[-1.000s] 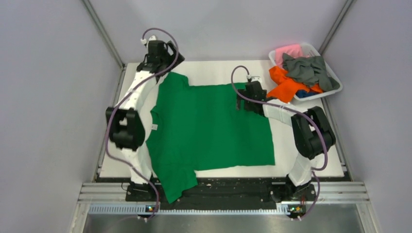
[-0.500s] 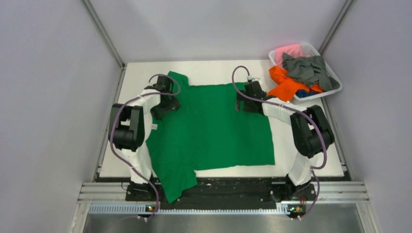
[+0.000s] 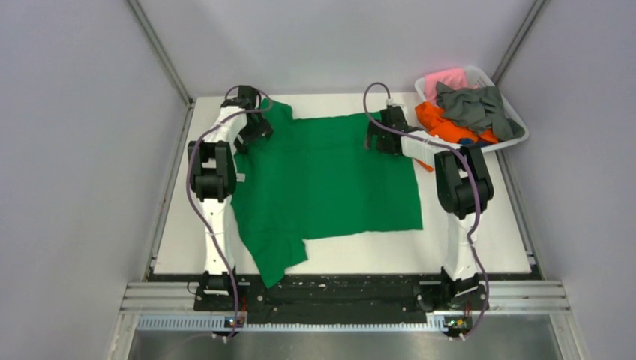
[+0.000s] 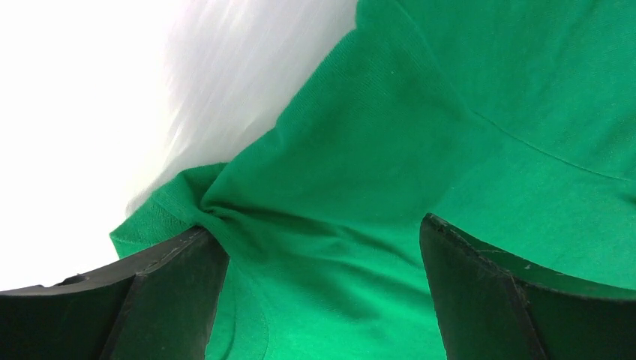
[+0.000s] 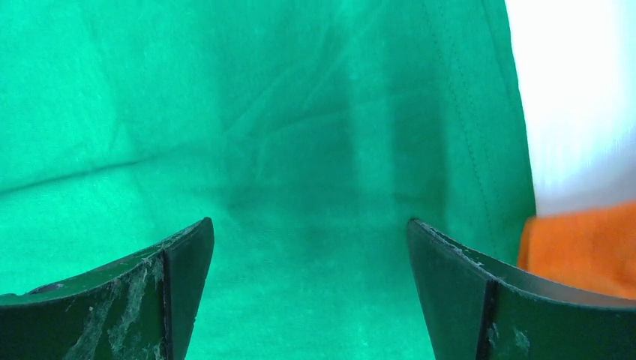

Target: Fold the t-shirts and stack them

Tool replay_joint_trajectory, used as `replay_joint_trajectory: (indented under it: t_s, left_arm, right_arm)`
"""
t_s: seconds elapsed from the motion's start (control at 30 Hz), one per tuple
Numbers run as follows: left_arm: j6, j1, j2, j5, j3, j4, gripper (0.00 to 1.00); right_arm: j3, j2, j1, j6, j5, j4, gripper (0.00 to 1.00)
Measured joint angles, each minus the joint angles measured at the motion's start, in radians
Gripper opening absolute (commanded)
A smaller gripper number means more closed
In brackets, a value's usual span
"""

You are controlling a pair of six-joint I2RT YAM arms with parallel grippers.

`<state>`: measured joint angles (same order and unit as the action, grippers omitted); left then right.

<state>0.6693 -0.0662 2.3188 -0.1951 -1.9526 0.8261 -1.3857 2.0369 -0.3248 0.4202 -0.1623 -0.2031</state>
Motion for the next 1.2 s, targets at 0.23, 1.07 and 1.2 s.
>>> replay_joint_trajectory:
  t_s: [0.23, 1.07, 1.2]
  left_arm:
    - [-0.022, 0.052, 0.169, 0.116, -0.297, -0.011, 0.99]
    - [0.08, -0.124, -0.971, 0.059, 0.789, -0.109, 0.96]
    - [0.211, -0.211, -1.2, 0.0, 1.149, -0.014, 0.92]
  right_arm:
    - [-0.199, 0.135, 0.01, -0.006, 0.0, -0.015, 0.99]
    - [0.388, -0.624, -0.096, 0.022, -0.046, -0.167, 0.99]
    - [0.568, -0.775, -0.096, 0.046, -0.053, -0.201, 0.99]
